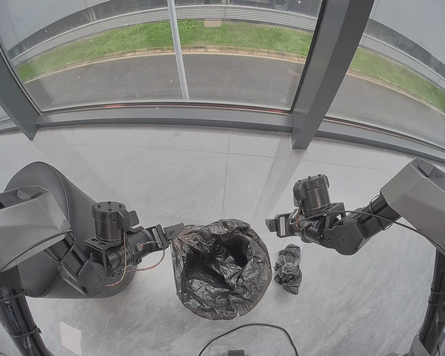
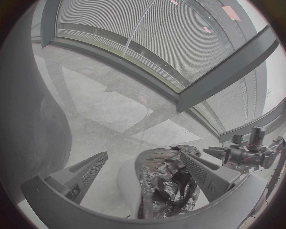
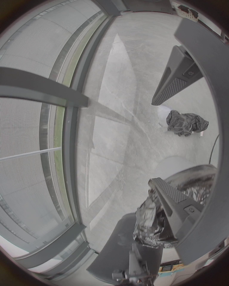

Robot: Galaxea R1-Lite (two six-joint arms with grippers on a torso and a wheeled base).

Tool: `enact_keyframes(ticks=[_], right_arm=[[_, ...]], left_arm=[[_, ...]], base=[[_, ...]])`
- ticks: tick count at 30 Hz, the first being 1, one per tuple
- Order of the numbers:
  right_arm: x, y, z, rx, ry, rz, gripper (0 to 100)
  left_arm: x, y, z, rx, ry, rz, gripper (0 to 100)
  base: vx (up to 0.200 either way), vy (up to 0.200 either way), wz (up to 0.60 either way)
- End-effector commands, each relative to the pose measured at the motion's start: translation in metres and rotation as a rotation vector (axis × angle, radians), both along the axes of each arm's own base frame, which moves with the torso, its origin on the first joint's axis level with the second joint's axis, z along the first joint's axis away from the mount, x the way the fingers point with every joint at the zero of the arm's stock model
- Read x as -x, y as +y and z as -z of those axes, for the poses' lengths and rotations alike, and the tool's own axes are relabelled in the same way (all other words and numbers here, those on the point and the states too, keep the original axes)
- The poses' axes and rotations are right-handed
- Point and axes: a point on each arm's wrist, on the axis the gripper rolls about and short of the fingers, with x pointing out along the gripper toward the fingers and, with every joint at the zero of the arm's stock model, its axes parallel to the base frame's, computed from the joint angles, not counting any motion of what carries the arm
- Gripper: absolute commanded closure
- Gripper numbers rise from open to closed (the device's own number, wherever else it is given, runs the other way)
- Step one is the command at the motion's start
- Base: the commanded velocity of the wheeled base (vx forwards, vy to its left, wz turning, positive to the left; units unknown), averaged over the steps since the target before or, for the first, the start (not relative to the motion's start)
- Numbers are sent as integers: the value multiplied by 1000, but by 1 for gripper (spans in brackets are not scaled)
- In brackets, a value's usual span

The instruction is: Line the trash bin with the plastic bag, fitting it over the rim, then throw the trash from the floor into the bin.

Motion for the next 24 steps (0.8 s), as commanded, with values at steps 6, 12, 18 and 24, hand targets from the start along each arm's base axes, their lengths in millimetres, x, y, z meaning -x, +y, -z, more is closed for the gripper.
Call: enact_keyframes(ticks=[6,12,18,24], right_arm=[[-22,-24,50,54,99,66,0],[-39,-22,84,73,139,55,0],[-61,-15,100,69,128,50,0],[-72,-21,102,66,118,71,0]], left_arm=[[9,-4,-17,15,-40,19,0],[9,-3,-15,11,-35,15,0],[7,-2,-14,10,-34,11,0],[6,-2,-12,7,-29,10,0]], base=[[0,0,0],[0,0,0],[0,0,0],[0,0,0]])
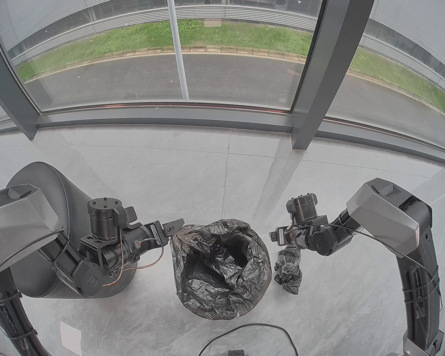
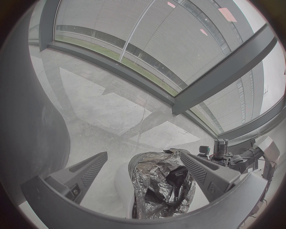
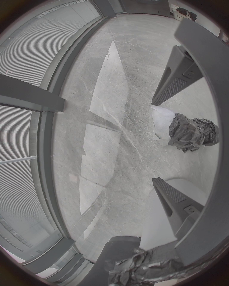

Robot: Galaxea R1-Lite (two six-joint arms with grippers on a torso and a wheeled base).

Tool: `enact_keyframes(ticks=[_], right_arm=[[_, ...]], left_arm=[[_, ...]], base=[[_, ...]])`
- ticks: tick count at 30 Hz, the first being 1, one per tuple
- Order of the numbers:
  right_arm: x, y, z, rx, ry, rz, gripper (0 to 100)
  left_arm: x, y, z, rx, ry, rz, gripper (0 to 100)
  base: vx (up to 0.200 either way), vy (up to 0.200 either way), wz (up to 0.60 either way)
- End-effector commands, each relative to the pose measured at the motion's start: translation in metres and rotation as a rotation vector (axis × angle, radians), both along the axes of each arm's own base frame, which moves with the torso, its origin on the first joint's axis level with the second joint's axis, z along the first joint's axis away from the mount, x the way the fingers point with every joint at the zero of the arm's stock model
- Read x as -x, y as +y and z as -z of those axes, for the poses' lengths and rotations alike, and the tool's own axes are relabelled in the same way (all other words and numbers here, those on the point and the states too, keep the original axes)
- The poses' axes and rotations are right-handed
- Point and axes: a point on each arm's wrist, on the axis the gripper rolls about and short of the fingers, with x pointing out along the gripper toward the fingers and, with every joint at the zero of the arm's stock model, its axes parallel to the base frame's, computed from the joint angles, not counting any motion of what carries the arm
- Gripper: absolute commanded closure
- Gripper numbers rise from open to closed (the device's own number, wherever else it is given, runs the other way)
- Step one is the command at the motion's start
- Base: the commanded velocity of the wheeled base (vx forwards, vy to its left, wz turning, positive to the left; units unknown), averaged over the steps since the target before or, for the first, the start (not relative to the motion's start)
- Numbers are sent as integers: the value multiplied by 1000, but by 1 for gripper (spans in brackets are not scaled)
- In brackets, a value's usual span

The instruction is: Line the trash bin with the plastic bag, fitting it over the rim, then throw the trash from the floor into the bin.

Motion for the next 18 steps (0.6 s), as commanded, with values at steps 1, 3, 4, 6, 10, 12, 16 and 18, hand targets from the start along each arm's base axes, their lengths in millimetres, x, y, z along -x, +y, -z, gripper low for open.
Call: enact_keyframes(ticks=[1,3,4,6,10,12,16,18], right_arm=[[-11,-7,16,7,15,22,0],[-12,-9,17,14,19,27,0],[-11,-11,18,24,28,25,0],[-10,-14,18,38,42,22,0],[-11,-19,20,62,66,13,0],[-17,-25,23,80,60,0,0],[-29,-30,30,96,49,-23,0],[-33,-29,33,103,49,-28,0]], left_arm=[[-1,0,4,-3,9,0,0],[-2,0,4,-3,9,-1,0],[-2,0,4,-3,9,-1,0],[-2,0,4,-3,11,-1,0],[-2,0,5,-4,10,-1,0],[-2,0,5,-4,12,-1,0],[-2,0,7,-7,19,0,0],[-3,-1,7,-6,18,0,0]], base=[[0,0,0],[0,0,0],[0,0,0],[0,0,0],[0,0,0],[0,0,0],[0,0,0],[0,0,0]])
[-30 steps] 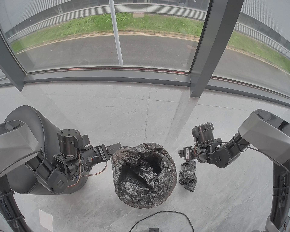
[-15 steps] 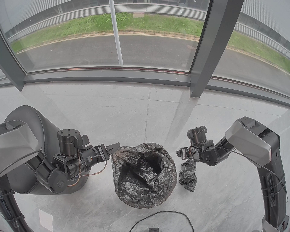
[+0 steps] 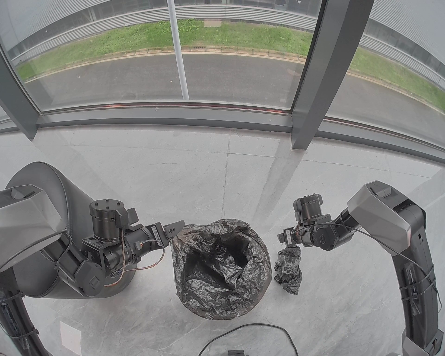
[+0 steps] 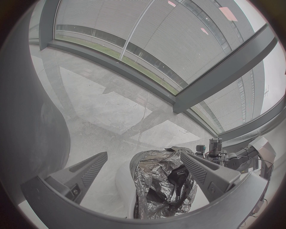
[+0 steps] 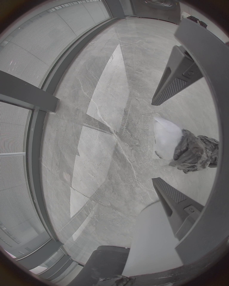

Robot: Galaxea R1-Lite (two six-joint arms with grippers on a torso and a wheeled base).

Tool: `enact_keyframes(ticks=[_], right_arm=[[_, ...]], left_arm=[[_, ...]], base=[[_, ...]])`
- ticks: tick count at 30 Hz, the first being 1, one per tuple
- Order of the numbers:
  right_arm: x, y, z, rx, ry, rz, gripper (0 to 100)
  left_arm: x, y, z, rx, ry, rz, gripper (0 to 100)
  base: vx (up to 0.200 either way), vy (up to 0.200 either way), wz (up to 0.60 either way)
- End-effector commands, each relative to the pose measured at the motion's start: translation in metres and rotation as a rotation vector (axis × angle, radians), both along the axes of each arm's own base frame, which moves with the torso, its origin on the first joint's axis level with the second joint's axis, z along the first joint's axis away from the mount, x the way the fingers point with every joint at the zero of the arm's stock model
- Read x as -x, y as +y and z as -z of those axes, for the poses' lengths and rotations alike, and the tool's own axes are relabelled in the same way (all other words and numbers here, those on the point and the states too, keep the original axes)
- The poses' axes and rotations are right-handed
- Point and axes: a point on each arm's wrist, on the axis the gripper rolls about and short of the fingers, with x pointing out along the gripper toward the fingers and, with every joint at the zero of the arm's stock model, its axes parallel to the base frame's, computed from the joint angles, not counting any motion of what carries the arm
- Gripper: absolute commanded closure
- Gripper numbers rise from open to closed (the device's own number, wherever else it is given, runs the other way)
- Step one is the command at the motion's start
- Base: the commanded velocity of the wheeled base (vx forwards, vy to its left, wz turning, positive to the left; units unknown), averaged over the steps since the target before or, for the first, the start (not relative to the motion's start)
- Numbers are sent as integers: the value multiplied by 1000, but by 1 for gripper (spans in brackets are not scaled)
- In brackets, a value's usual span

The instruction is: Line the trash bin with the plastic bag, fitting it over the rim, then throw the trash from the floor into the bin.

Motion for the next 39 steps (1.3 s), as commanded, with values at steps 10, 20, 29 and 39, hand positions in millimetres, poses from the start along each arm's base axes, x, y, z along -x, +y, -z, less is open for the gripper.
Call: enact_keyframes(ticks=[10,20,29,39], right_arm=[[-9,-2,11,4,89,-27,0],[-1,4,6,-51,181,-47,0],[-12,7,12,-73,222,-72,0],[-33,12,8,-95,208,-74,0]], left_arm=[[-1,0,5,-5,12,1,0],[-2,0,6,-5,17,0,0],[-3,0,8,-6,21,-1,0],[-5,0,11,-7,26,-5,0]], base=[[0,0,0],[0,0,0],[0,0,0],[0,0,0]])
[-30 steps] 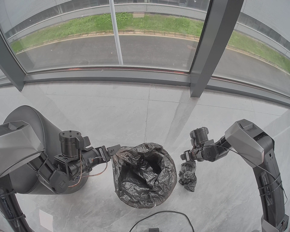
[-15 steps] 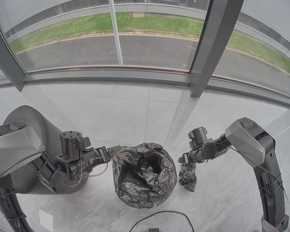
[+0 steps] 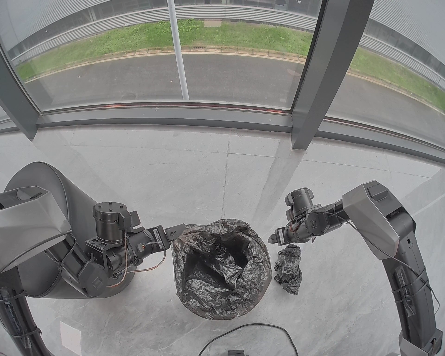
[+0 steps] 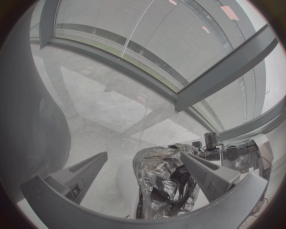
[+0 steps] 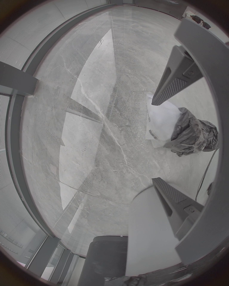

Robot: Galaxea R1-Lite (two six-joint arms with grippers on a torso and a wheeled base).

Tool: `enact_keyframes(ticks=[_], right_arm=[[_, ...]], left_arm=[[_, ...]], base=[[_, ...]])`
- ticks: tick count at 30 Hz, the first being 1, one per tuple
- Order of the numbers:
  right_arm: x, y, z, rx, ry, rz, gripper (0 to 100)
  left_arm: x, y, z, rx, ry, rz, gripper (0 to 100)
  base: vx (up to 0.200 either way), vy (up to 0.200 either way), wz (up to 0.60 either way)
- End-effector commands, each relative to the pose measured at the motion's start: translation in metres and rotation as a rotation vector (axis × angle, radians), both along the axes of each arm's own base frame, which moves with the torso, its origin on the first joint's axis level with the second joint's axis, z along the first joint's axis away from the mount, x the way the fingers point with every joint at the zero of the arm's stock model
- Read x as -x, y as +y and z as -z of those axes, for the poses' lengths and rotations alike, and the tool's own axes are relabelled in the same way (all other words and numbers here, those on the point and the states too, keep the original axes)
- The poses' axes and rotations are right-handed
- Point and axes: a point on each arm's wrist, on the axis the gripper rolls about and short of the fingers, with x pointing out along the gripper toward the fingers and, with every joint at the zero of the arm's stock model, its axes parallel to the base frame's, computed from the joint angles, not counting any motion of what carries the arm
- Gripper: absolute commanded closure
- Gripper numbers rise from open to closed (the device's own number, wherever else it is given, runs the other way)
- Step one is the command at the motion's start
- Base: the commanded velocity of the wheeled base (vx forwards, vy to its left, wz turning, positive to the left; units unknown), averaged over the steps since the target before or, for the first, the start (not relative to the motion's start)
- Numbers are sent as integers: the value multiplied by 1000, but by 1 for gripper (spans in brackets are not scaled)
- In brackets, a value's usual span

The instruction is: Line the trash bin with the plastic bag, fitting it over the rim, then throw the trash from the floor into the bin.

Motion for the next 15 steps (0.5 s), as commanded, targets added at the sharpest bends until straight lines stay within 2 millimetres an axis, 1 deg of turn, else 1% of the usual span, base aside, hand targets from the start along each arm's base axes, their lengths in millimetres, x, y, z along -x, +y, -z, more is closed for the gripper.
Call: enact_keyframes(ticks=[1,3,8,15], right_arm=[[-11,0,9,-4,-1,9,0],[-16,-6,11,-2,3,23,0],[-21,-14,21,8,29,42,0],[-25,-18,20,7,20,50,0]], left_arm=[[-2,1,3,-1,6,-3,0],[-2,1,4,-2,10,-3,0],[-2,1,6,-4,14,-6,0],[-5,1,9,-5,19,-8,0]], base=[[0,0,0],[0,0,0],[0,0,0],[0,0,0]])
